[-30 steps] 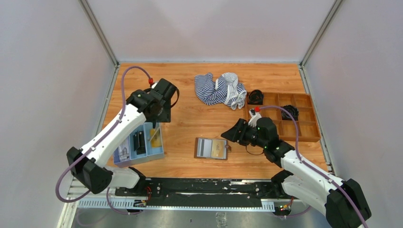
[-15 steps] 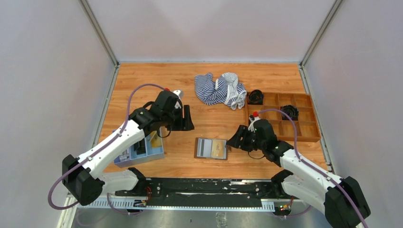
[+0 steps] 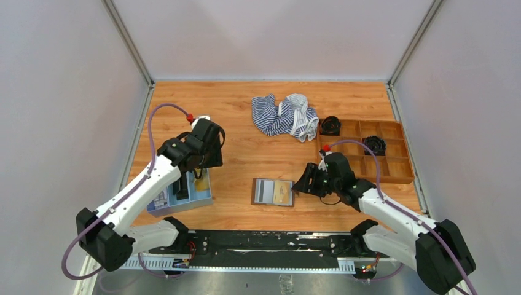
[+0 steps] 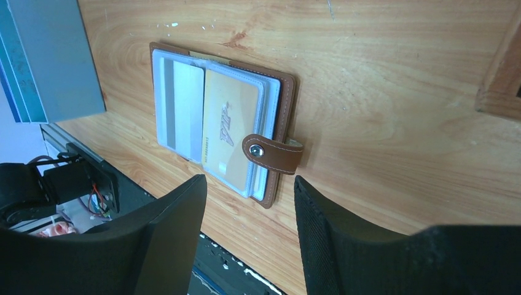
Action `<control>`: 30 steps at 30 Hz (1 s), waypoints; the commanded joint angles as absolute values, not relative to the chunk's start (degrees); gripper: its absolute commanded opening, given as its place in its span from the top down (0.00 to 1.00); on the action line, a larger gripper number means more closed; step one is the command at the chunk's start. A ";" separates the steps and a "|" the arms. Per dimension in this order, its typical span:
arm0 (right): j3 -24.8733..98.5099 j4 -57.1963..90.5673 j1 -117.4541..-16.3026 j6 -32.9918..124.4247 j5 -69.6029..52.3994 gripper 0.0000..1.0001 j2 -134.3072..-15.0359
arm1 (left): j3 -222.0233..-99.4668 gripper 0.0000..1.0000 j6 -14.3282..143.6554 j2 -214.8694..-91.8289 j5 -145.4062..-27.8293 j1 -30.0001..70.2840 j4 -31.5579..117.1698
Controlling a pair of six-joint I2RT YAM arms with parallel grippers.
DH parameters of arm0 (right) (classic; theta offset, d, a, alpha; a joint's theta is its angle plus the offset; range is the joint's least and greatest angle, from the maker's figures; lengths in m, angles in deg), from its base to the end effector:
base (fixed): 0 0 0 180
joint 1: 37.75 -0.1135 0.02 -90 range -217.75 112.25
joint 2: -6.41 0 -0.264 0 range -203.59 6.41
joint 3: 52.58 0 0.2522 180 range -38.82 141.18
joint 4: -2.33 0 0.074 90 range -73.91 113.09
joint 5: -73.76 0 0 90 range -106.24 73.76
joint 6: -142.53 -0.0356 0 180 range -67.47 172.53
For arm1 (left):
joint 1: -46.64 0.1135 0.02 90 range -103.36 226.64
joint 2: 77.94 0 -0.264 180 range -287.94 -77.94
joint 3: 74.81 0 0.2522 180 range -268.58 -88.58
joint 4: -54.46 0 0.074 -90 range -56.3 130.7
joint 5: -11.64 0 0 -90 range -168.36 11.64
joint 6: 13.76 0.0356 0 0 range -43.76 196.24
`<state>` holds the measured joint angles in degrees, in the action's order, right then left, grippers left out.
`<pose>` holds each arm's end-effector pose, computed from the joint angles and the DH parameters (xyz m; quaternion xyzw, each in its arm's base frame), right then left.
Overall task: Take the credit cards out of the card holder
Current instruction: Remove the credit card from the card holder.
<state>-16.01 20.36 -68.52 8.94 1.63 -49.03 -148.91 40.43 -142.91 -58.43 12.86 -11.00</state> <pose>0.1621 0.1092 0.1846 0.0297 0.8859 0.3775 0.2678 0.1870 -0.1105 0.3033 -0.0668 0.9417 -0.0268 0.3288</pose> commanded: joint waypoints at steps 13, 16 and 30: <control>-15.36 20.40 -67.79 9.30 4.04 0.42 -49.08 | -144.89 0.36 45.54 -154.53 -62.23 23.56 -7.74; -15.67 20.49 -67.76 9.14 4.06 0.42 -48.62 | -143.32 0.36 46.02 -155.36 -64.96 24.57 -5.59; -16.43 20.47 -67.78 8.79 4.23 0.42 -47.82 | -141.83 0.36 40.05 -146.93 -81.66 25.55 -0.06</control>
